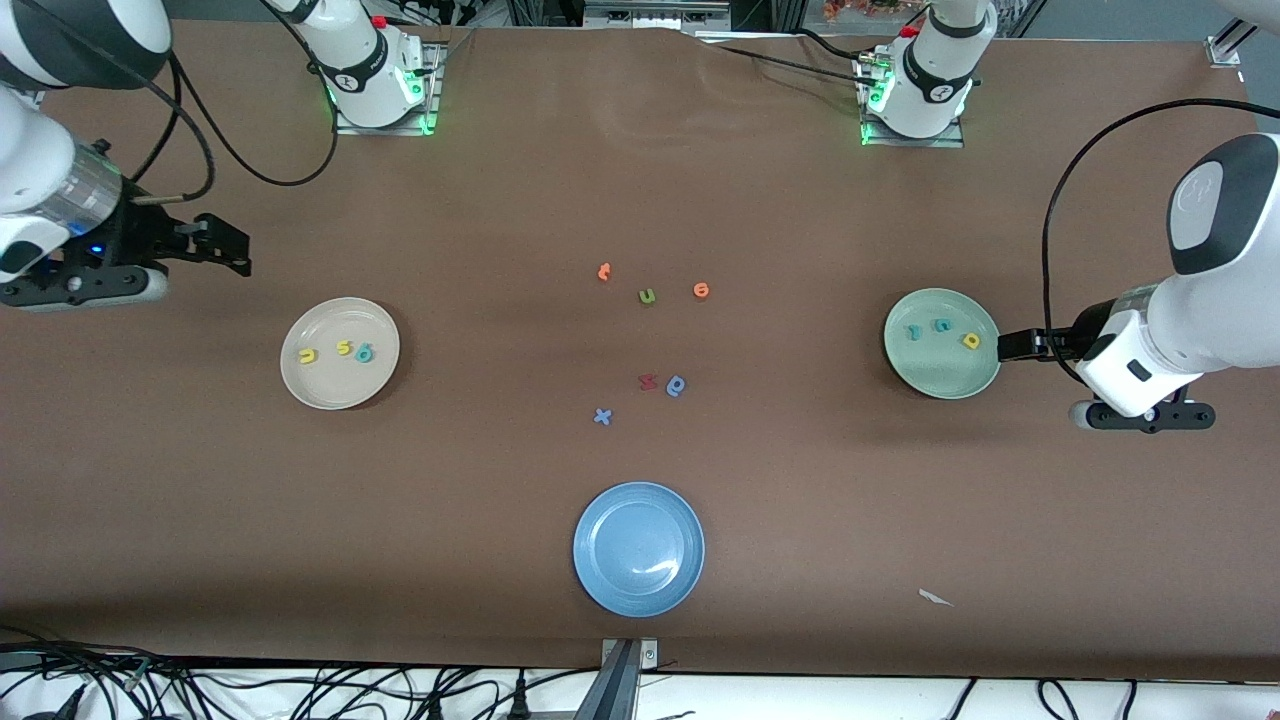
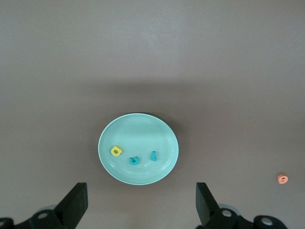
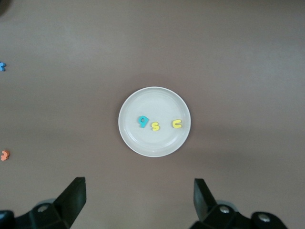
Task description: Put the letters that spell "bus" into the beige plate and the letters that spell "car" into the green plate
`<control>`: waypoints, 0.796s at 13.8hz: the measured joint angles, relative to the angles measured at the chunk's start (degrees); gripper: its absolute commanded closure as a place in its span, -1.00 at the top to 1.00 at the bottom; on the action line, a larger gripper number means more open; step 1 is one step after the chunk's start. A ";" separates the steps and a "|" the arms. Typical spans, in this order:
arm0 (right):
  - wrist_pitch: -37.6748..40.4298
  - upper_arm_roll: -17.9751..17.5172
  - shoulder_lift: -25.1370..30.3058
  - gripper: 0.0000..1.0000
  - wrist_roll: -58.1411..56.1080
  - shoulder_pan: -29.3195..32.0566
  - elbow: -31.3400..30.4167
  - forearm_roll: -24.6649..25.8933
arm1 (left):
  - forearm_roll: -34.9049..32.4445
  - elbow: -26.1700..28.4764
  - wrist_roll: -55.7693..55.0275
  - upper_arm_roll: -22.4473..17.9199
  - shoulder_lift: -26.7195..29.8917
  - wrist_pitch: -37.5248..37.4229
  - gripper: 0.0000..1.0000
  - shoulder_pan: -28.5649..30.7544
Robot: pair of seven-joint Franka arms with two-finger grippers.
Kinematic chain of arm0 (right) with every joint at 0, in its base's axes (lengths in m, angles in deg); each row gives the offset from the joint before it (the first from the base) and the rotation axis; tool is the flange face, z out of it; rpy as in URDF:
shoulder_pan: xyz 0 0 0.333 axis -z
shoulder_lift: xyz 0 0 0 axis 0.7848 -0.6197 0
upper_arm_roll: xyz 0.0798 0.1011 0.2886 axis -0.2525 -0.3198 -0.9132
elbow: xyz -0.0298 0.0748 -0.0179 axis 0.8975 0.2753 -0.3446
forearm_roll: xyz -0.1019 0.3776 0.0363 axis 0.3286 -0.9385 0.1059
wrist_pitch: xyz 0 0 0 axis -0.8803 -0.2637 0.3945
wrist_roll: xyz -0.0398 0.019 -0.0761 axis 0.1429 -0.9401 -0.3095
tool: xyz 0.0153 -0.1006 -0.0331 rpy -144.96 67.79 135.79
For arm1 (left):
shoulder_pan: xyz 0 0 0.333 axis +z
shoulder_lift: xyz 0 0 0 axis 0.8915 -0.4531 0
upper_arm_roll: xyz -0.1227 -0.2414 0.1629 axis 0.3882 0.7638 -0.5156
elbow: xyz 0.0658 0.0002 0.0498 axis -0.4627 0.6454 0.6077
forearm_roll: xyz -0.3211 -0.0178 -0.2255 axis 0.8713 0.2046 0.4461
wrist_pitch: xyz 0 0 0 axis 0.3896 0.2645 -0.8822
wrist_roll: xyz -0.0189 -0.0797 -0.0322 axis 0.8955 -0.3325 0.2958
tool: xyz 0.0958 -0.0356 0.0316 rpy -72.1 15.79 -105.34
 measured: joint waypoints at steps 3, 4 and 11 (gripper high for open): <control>1.61 2.18 -0.24 1.00 -0.99 -1.21 1.36 0.00 | 0.00 0.00 0.05 -0.11 0.00 -0.42 1.00 -0.02; 3.05 2.37 -0.65 1.00 -1.03 -1.32 2.55 0.00 | 0.00 -0.01 0.08 -0.12 0.00 -0.47 1.00 -0.19; 9.30 2.63 -3.34 1.00 -1.05 -1.33 8.21 -0.01 | 0.00 -1.08 3.72 -13.98 1.44 -1.60 1.00 -13.95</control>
